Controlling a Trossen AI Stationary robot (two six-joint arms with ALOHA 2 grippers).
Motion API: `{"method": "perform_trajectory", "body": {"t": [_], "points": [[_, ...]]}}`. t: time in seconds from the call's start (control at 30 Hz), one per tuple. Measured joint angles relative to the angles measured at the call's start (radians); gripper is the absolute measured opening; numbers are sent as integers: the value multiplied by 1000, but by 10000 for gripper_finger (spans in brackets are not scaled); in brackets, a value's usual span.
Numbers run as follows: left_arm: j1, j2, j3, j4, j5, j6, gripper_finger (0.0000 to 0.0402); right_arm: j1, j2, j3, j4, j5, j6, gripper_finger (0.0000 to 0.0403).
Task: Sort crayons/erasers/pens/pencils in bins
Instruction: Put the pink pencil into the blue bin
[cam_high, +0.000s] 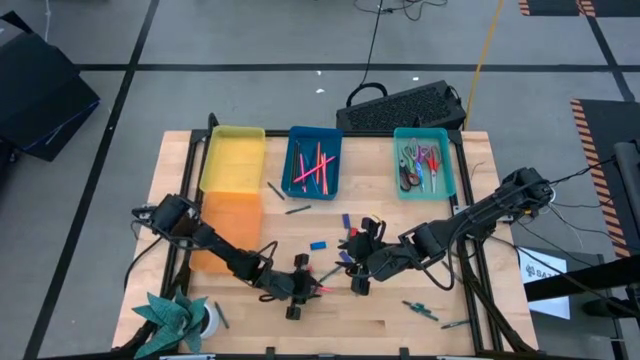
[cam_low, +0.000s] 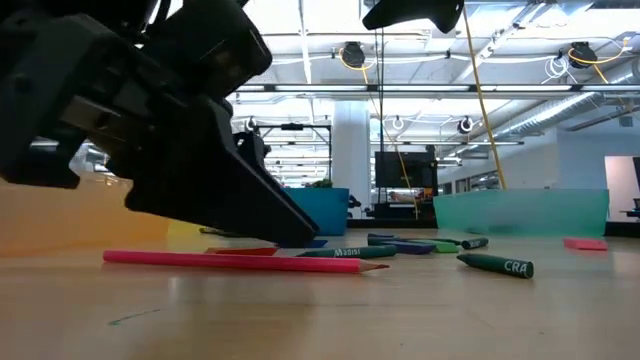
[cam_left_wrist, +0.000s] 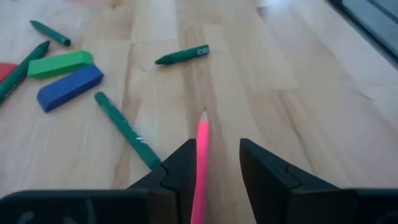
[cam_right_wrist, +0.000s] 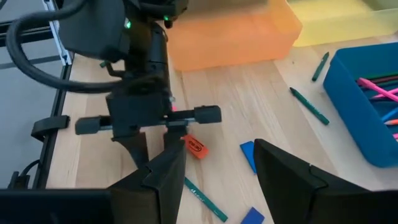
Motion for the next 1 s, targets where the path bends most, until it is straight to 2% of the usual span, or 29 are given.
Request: {"method": "perform_trajectory", "body": {"t": [0.17, 0.47, 0.57, 0.73, 0.9, 1.0], "points": [[-1, 57, 0, 34, -56, -25, 122, 0, 0, 0, 10, -1, 36, 183], [-20, 94, 1, 72, -65, -39, 122, 2, 0, 0, 11, -1, 42, 183], [-31, 127, 0, 139, -94, -71, 122, 1, 0, 0, 33, 0, 39, 183], [-43, 189, 1, 225, -114, -59, 122, -2, -41, 1, 136, 0, -25, 183], [-45, 208, 2, 238, -121, -20, 120, -15, -89, 1, 132, 2, -79, 183], [-42, 214, 2, 247, -105, 13, 96, -28, -116, 1, 134, 5, -98, 183]]}}
